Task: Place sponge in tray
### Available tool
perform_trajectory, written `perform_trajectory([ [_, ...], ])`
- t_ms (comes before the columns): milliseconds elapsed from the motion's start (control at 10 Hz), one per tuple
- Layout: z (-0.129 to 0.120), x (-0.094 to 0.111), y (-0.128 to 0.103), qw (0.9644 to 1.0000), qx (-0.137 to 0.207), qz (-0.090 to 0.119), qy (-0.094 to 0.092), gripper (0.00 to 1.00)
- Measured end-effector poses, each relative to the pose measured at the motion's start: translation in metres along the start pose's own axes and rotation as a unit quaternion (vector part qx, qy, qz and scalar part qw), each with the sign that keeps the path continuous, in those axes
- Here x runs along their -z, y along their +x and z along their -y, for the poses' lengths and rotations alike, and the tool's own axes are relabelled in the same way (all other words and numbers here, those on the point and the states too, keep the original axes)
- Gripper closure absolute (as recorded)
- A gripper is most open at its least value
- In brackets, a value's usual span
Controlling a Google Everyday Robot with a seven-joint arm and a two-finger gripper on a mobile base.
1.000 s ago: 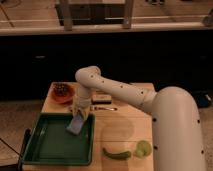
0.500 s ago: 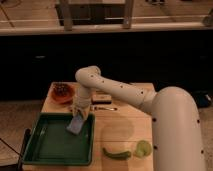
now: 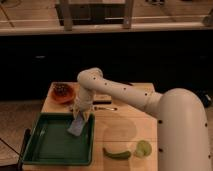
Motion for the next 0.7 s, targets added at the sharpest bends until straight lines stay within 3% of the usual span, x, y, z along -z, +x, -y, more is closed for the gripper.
perform_trajectory([
  [200, -0.0027, -0.0007, -0.0035, 1.0, 0.002, 0.0, 0.0, 0.2],
  [700, -0.0044, -0.0034, -0.0109, 1.0, 0.007, 0.002, -0.004, 0.2],
])
